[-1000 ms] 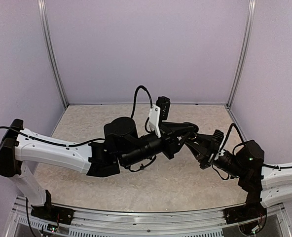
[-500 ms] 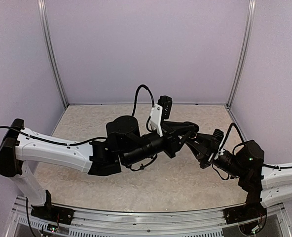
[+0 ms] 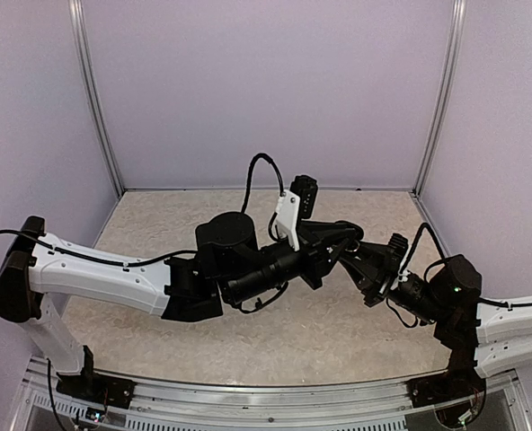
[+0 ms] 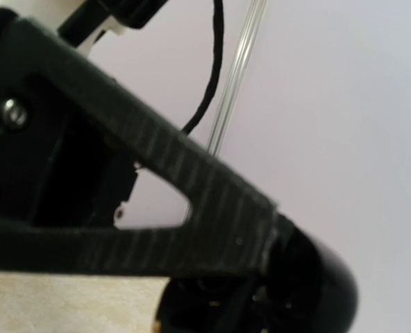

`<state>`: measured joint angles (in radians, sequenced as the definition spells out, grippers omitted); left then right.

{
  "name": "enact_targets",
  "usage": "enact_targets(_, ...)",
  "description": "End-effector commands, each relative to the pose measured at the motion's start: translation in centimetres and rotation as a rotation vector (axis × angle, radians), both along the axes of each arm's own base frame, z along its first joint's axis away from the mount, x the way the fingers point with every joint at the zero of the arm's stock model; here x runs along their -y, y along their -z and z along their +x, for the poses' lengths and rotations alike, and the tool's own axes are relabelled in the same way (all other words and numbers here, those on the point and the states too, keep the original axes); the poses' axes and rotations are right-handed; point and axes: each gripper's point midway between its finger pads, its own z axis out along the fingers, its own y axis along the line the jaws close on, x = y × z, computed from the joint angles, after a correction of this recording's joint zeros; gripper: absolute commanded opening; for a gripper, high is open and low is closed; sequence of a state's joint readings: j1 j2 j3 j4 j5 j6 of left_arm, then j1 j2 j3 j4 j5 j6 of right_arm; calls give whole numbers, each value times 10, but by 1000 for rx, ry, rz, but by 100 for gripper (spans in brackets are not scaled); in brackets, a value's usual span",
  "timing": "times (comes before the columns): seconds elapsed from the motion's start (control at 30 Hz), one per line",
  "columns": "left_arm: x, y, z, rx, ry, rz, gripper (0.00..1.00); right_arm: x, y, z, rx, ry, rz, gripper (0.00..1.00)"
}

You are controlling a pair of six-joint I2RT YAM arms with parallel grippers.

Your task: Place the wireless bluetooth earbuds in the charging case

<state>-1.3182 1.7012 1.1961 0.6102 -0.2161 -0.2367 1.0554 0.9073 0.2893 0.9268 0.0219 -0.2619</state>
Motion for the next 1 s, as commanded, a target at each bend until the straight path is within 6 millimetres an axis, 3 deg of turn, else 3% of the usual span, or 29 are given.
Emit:
enact_targets(0.0, 8, 99, -5, -14, 1, 319, 20, 16, -69, -27, 123, -78, 220, 0)
enact_targets(0.4, 4, 100, -11, 57, -7, 346, 22, 13, -64, -22, 82, -70, 210, 0)
enact_targets(0.97, 2, 105, -2, 115, -40, 460, 23, 1, -51, -18, 43, -85, 143, 0)
